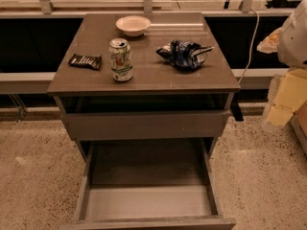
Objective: Place blue chip bag into middle drawer
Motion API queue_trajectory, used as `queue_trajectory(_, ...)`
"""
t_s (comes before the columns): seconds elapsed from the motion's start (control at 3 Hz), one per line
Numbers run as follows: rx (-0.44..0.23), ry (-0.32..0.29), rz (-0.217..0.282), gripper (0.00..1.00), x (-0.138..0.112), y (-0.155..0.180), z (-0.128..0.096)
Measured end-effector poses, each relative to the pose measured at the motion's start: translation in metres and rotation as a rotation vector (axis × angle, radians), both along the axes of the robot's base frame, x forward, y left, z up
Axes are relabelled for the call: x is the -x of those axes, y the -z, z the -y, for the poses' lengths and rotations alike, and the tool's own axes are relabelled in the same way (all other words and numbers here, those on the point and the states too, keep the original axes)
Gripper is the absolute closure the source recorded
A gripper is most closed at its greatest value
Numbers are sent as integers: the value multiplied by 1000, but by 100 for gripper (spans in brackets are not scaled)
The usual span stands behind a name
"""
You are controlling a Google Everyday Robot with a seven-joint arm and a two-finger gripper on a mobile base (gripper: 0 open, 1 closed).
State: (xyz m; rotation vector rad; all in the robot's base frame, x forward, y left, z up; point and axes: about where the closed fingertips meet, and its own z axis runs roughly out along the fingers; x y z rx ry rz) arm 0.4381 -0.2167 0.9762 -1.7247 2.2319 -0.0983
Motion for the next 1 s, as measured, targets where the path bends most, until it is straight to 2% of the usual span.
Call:
queue_trajectory(0.33, 0, 0, 0, 0, 0, 0, 0)
queue_trajectory(0.67, 14, -63, 61, 0, -37, -2, -8)
queue_trajectory(1.0, 28, -170, 147, 0, -103, -3, -26)
